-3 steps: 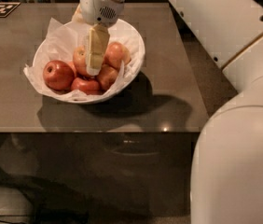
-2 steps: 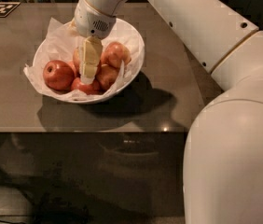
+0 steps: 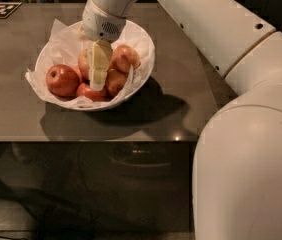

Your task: Pick apple from white bowl

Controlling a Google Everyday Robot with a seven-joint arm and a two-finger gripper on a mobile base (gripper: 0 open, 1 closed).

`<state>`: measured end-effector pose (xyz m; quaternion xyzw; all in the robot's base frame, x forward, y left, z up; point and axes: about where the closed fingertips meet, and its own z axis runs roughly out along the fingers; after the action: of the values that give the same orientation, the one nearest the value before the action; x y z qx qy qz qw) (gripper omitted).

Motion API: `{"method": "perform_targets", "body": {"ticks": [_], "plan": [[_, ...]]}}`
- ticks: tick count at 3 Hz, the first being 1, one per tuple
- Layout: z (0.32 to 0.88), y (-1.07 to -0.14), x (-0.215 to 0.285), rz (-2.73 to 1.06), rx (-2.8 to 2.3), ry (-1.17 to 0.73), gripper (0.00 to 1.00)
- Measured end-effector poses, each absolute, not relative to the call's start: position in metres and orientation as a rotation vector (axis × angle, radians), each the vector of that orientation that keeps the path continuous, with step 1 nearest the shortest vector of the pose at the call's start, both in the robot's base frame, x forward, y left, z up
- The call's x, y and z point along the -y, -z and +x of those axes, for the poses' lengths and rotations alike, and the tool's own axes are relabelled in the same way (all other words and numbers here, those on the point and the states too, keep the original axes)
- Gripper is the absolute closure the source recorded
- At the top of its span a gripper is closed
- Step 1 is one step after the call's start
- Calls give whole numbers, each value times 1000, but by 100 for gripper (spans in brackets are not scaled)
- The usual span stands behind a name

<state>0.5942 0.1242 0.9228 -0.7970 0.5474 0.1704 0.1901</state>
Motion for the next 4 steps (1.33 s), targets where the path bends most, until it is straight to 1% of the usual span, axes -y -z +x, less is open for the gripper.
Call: {"method": "perform_targets", "body": {"ticks": [2, 4], "plan": [[597, -922, -122, -2285, -1559, -403, 0], [597, -912, -122, -2285, -1559, -413, 0]]}}
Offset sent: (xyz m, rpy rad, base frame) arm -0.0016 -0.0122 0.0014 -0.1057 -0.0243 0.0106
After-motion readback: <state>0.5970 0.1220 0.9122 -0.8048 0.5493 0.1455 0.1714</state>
